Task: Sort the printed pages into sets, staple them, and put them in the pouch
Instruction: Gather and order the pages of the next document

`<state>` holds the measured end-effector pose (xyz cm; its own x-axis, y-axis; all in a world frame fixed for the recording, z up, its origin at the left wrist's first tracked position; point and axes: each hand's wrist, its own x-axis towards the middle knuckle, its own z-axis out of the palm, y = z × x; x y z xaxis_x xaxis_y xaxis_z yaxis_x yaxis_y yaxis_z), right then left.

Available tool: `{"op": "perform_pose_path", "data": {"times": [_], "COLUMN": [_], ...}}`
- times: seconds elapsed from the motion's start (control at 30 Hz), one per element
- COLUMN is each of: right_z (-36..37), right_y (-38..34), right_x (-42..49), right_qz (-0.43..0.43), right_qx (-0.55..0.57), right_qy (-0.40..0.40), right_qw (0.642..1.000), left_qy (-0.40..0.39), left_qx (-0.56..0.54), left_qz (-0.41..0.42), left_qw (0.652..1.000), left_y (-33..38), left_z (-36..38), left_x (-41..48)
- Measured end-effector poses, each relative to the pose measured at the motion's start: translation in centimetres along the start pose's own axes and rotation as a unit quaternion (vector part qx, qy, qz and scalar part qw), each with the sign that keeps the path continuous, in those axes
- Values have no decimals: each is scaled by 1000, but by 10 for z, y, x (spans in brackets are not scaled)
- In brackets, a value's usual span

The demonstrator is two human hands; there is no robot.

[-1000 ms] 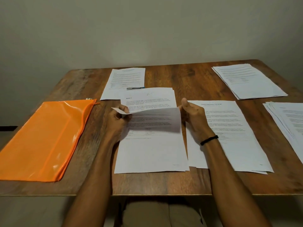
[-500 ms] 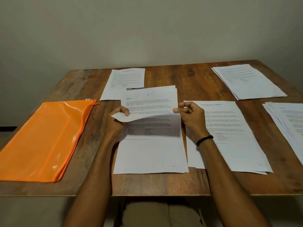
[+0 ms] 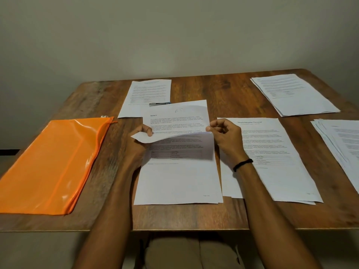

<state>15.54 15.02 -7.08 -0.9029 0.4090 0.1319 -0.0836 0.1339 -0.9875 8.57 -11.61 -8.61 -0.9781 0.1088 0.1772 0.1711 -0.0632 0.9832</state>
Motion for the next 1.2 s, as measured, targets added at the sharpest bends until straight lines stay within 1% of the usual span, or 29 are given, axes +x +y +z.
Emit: {"op": "perform_pose_path", "data": {"times": [0.03, 0.1, 0.17, 0.2, 0.27, 0.33, 0.43, 0.47, 0.57, 0.63, 0.7, 0.83, 0.9, 1.0, 1.1, 1.2], "right_z": [0, 0, 1, 0, -1, -3, -6, -6, -6, -5, -6, -5, -5, -3, -1, -1], "right_y": [0, 0, -1, -1, -7, -14, -20, -22, -27, -29, -29, -27, -25, -19, -12, -7], "right_x": [0, -1, -1, -1, -2, -5, -10, -12, -15, -16, -16, -15, -14, -10, -4, 0], "right_qz": [-4, -7, -5, -10, -29, -30, 16, 27, 30, 26, 25, 24, 34, 71, 78, 72], "right_qx": [-1, 7, 17, 14, 15, 55, 117, 118, 93, 83, 80, 86, 84, 73, 68, 86], "right_qy": [0, -9, -19, -13, -4, -38, -100, -112, -139, -147, -149, -162, -146, -72, -6, 19], "right_qw": [1000, 1000, 1000, 1000, 999, 997, 988, 986, 986, 985, 985, 983, 985, 992, 995, 994], "left_qy": [-14, -42, -29, -18, -19, -24, -11, -8, -30, -26, 7, -21, -14, -37, -34, -30], "left_qx": [5, 58, 26, -3, -18, -30, -34, -42, -71, -64, -36, -50, -56, -73, -95, -110], "left_qz": [11, 31, 24, 13, -8, -26, -31, -34, -39, -38, -26, 8, -5, 9, 28, 26], "left_qw": [1000, 997, 999, 1000, 1000, 999, 999, 999, 996, 997, 999, 998, 998, 997, 995, 993], "left_y": [0, 6, 7, 2, -2, -7, -10, -9, -9, -9, -10, -15, -16, -16, -12, -14], "left_z": [1, 0, 0, -1, 0, 0, -1, -2, 1, 1, 1, -1, 1, 2, 3, 1], "left_x": [-3, -7, -7, -5, -1, 0, 0, -1, -2, -3, 1, 3, 3, 3, 4, 7]}}
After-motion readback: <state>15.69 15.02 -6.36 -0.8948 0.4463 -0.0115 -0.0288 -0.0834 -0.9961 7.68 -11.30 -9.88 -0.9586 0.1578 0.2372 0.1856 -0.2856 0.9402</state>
